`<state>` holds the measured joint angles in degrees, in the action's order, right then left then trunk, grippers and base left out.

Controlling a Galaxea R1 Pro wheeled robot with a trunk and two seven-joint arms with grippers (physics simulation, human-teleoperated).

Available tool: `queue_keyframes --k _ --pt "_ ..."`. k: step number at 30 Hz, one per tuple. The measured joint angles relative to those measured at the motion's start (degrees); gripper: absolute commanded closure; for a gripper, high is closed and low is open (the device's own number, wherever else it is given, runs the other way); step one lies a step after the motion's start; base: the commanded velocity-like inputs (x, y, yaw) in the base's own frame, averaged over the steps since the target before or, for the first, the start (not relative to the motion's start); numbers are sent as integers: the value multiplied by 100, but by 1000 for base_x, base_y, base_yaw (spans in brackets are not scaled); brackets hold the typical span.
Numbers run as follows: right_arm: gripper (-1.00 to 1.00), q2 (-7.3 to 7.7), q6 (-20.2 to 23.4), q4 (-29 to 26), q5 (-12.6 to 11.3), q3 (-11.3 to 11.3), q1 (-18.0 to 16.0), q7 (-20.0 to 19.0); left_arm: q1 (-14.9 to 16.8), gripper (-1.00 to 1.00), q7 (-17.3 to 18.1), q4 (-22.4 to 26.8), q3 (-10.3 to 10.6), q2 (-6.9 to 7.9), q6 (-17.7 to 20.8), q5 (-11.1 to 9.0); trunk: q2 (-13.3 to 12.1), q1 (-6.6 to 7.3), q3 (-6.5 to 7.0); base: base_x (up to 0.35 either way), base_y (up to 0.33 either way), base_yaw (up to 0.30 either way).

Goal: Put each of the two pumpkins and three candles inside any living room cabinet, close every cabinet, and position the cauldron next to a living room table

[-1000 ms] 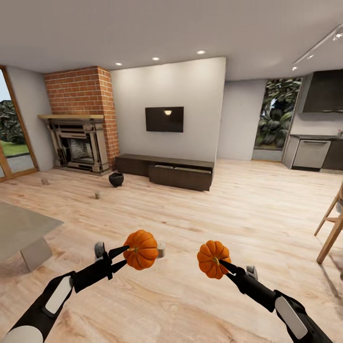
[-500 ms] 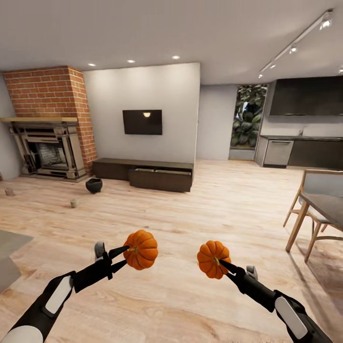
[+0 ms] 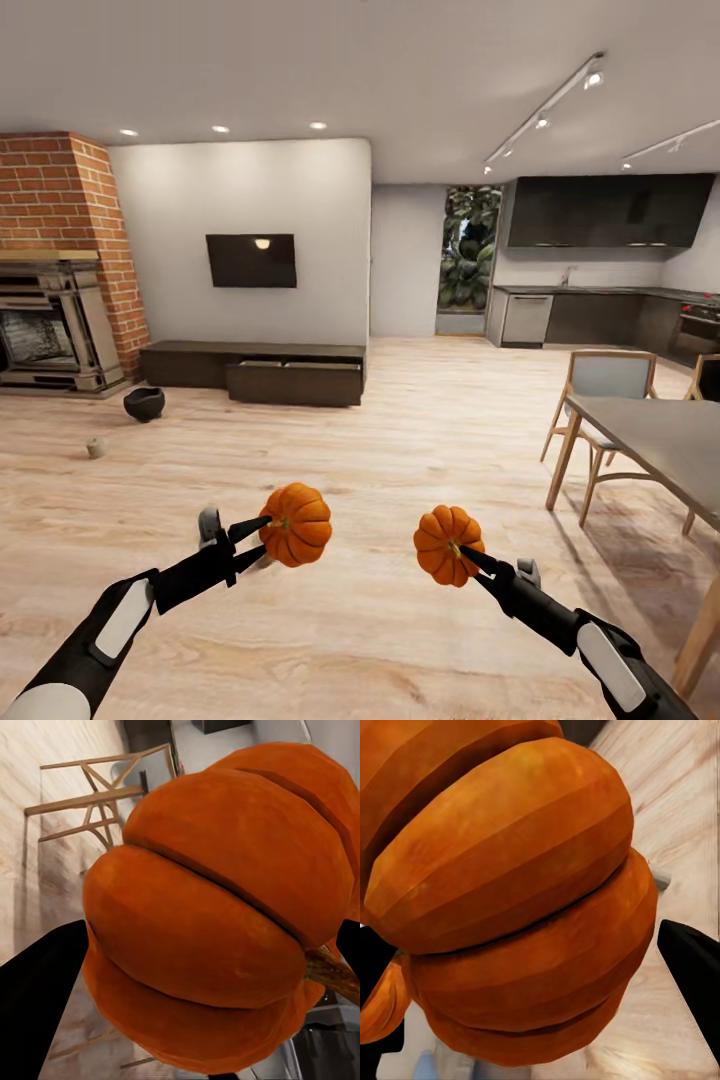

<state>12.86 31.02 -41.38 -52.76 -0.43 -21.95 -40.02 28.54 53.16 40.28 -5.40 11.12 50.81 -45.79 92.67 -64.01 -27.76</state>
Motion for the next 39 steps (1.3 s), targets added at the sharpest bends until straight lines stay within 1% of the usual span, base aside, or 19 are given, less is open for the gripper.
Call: queue_keyframes --k 5,12,39 --pt "100 7 35 -6 3 -1 0 1 -2 100 -20 -42 0 4 -52 16 0 2 7 147 -185 -91" --pt "100 31 35 -6 2 -2 -3 1 -11 100 -4 -50 -1 0 -65 5 0 3 8 290 -159 -6" --pt "100 50 39 -6 -3 0 -2 -1 -11 100 -40 -50 -2 -11 -66 31 0 4 8 342 -4 0"
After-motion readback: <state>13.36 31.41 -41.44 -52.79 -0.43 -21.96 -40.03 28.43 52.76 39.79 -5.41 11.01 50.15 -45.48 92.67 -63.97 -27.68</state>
